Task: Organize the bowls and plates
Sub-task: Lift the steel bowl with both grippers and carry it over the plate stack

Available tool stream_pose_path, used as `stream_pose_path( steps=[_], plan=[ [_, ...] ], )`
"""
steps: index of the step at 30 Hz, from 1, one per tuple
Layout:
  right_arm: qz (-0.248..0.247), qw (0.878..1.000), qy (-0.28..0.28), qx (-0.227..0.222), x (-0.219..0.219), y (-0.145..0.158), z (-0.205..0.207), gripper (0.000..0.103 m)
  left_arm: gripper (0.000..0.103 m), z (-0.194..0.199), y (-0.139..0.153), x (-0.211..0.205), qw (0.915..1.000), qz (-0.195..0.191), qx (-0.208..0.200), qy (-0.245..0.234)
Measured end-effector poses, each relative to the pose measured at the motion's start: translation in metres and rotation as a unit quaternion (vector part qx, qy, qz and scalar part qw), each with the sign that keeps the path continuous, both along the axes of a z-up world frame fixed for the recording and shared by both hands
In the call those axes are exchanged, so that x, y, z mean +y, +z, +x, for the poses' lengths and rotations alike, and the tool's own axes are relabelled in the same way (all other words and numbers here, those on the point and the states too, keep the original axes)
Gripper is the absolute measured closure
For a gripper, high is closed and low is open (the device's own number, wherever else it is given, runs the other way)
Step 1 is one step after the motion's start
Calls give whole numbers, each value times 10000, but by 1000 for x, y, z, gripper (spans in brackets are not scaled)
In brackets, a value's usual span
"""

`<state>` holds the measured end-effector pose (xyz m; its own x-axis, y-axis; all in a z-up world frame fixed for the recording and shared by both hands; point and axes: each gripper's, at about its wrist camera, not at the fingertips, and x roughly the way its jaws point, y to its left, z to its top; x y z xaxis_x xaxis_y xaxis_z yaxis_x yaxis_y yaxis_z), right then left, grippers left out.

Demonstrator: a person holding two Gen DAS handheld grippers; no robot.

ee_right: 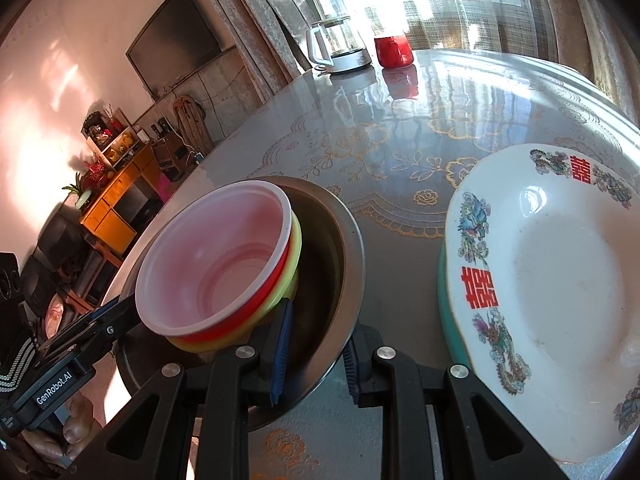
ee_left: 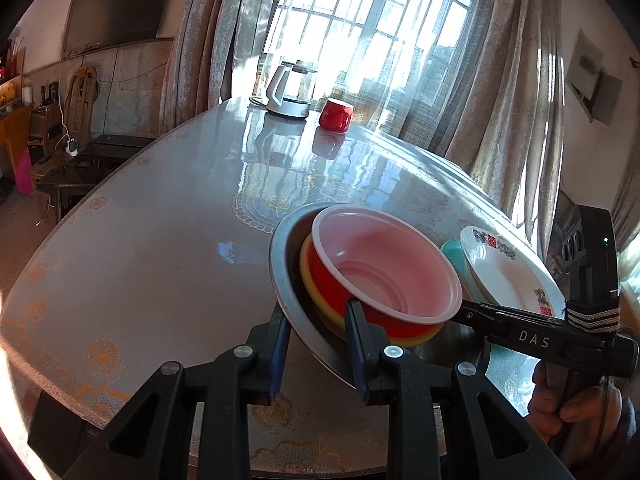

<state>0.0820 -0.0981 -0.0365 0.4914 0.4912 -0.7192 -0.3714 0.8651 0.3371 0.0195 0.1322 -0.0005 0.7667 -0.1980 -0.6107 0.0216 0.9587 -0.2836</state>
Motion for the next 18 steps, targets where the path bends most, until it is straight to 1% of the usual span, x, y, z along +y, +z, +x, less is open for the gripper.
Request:
stream_pose_path(
  steps=[10, 15, 18],
  plan=[
    [197, 9997, -37, -112, -11, 9, -7, 80, 76, -2, 11, -6, 9998, -75, -148, -115],
    [339, 9991, -68, -233, -20, 18, -11, 79, 76, -1, 21, -11, 9992, -161, -259, -239],
    [375, 9987, -139, -311, -26, 26, -14, 79, 76, 2, 28, -19, 9988, -137, -312, -358]
  ],
)
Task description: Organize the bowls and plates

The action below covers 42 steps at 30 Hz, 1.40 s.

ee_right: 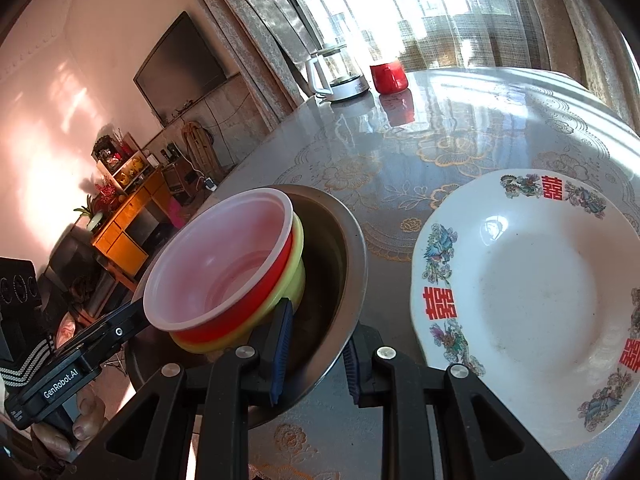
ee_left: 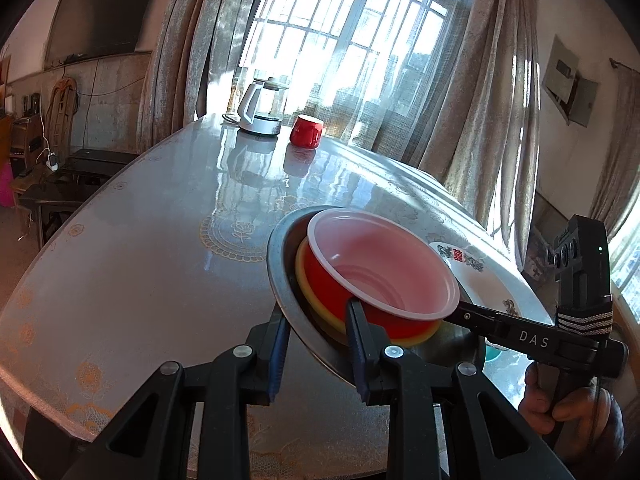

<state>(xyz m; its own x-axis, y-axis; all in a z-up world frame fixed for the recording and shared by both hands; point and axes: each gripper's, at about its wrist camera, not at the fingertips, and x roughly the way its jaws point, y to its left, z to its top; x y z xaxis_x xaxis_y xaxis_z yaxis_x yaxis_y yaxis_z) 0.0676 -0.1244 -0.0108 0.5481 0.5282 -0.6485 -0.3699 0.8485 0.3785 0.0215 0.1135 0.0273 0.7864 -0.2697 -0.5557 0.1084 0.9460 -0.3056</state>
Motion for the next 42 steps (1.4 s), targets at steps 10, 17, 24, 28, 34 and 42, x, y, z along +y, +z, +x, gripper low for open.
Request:
stream_pose_path(
  steps=[10, 17, 24, 28, 34, 42],
  plan=[
    [73, 9983, -486, -323, -44, 28, -11, 79, 76, 16, 23, -39, 9982, -106, -177, -568],
    [100, 9943, -988, -378, -82, 35, -15, 79, 76, 36, 29, -77, 9949, -148, -105, -997],
    [94, 9880, -1495, -367, -116, 34, -20, 79, 76, 55, 25, -111, 9907, -240, 21, -1336],
    [49, 9834, -1775, -366, -132, 31, -21, 79, 76, 66, 19, -127, 9887, -284, 127, -1469],
    [-44, 9783, -2049, -311, -148, 23, -17, 79, 76, 77, 7, -144, 9857, -333, 309, -1625],
    [-191, 9750, -2200, -258, -153, 11, -9, 79, 75, 87, -8, -153, 9855, -260, 495, -1602]
  ],
)
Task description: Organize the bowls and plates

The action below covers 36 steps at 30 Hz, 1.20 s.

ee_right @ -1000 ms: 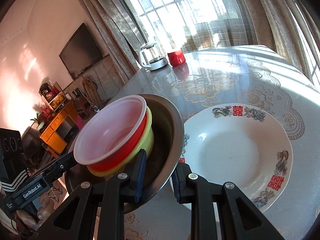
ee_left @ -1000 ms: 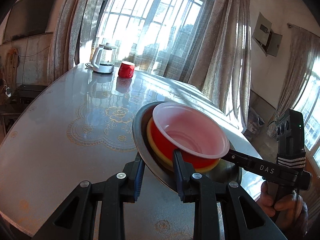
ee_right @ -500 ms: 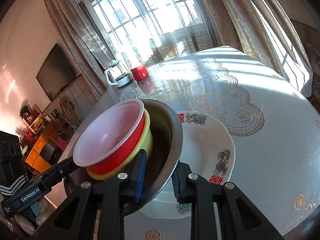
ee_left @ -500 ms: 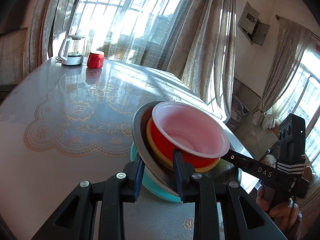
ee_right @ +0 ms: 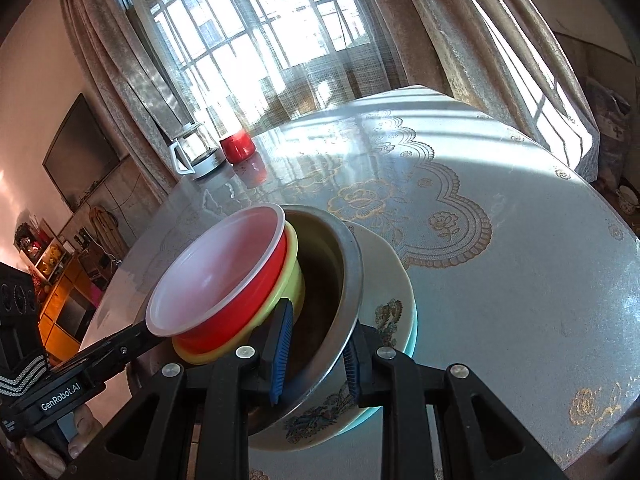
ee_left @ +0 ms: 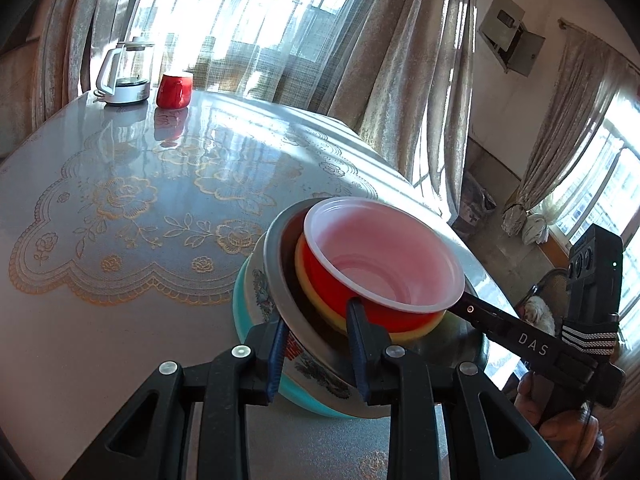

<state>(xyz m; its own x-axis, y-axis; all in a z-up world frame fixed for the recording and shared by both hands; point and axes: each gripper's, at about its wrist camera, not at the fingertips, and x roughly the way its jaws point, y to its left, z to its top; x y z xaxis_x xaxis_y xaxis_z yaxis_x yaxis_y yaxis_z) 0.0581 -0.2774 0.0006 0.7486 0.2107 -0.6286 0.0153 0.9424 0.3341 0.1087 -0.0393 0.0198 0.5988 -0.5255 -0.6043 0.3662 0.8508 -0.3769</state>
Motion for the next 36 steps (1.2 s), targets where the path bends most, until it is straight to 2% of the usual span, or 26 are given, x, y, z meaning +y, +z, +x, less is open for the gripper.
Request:
stream_pose_path(
  steps=[6, 15, 26, 36],
  plan=[
    [-182, 9997, -136, 84, -2, -12, 6, 79, 75, 2, -9, -7, 9999, 69, 72, -54],
    [-182, 9996, -134, 144, -3, -19, 5, 81, 75, 2, -13, -14, 9997, 223, 134, -25],
    [188, 9995, -107, 240, -10, -20, 0, 78, 73, -4, -10, -15, 9997, 192, 160, -55],
    [238, 9995, -195, 122, -16, -15, -15, 75, 72, -9, -8, -16, 9997, 245, 80, 13]
  ],
)
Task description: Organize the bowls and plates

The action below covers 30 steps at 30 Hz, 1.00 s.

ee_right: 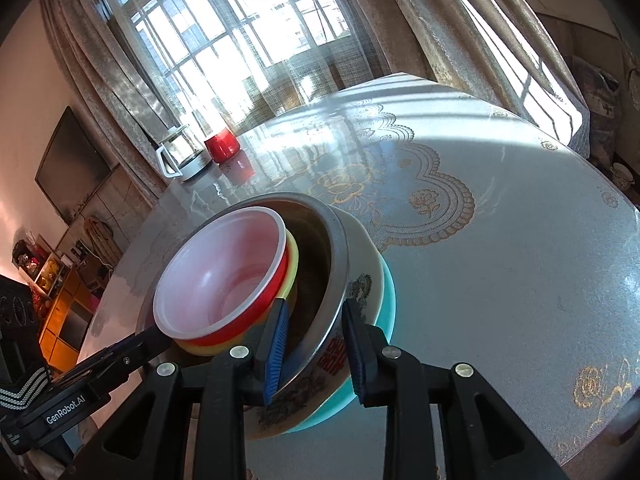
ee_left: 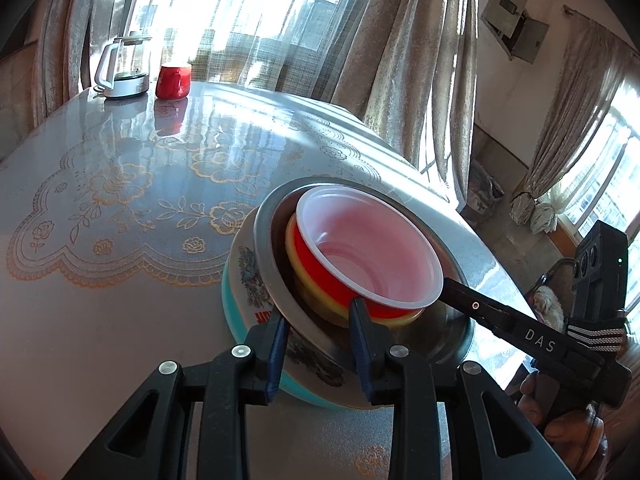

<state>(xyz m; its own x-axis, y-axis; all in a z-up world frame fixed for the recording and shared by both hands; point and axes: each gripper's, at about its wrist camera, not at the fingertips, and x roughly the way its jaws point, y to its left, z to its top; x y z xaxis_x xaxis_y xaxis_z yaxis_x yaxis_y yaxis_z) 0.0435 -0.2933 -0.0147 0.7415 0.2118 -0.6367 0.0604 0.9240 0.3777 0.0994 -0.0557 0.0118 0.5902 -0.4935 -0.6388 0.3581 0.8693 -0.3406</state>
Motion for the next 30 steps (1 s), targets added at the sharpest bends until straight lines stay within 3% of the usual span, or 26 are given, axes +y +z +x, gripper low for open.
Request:
stream_pose_path(
  steps=[16, 30],
  plan=[
    [-342, 9991, 94, -233, 8, 1, -9, 78, 72, -7, 3, -4, 9996, 211, -160, 42],
    [-187, 9996, 119, -178, 7, -1, -10, 78, 72, -11, 5, -4, 9994, 272, -199, 89]
  ],
)
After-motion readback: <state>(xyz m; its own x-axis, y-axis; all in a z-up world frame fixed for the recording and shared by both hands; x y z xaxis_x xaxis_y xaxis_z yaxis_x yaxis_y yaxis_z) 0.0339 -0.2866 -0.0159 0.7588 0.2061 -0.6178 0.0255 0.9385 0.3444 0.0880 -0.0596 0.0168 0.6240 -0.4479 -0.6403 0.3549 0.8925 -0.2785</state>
